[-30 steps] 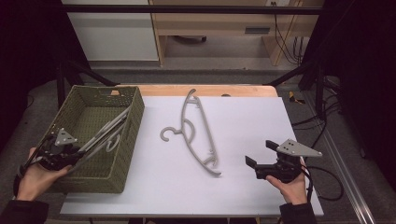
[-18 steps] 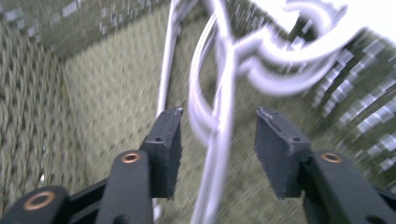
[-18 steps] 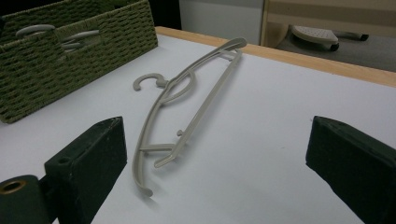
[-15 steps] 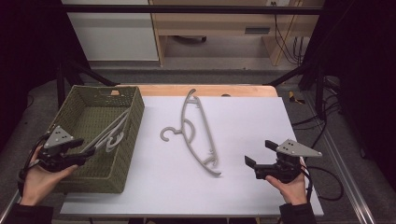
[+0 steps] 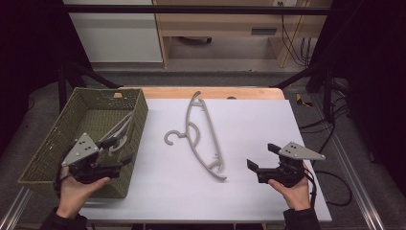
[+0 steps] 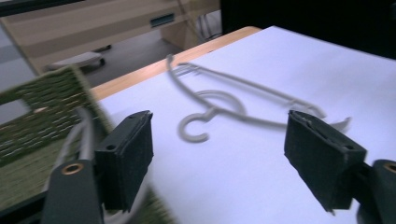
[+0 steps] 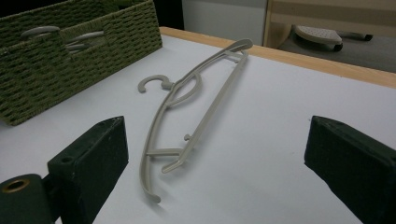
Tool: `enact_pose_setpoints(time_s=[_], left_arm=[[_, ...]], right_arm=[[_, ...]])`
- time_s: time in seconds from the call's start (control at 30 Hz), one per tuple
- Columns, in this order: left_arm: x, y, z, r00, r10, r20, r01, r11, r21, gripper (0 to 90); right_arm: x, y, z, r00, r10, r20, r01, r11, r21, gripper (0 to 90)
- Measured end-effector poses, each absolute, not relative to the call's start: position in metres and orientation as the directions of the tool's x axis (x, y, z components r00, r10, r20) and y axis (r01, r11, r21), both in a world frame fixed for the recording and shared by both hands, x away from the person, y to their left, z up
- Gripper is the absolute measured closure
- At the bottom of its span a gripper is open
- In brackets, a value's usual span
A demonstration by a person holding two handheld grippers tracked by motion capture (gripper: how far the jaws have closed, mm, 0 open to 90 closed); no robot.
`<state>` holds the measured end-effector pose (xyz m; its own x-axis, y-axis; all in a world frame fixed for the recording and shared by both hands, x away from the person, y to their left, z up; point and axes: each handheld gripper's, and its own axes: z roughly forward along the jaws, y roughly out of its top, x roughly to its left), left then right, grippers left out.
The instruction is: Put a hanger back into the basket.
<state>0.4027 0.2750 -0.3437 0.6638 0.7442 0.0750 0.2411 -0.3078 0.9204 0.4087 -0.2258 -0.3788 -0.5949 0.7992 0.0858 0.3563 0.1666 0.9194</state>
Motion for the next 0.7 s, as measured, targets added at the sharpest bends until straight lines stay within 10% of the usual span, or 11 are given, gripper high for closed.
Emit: enact_pose_setpoints(time_s=[0.7], left_arm=[[0.403, 0.264, -0.366, 0.696, 0.718, -0.015, 0.276, -0.249, 0.928, 10.6]], right_arm=[[0.423, -0.17, -0.383, -0.664, 0.745, 0.065, 0.37, 0.251, 0.894, 8.3]])
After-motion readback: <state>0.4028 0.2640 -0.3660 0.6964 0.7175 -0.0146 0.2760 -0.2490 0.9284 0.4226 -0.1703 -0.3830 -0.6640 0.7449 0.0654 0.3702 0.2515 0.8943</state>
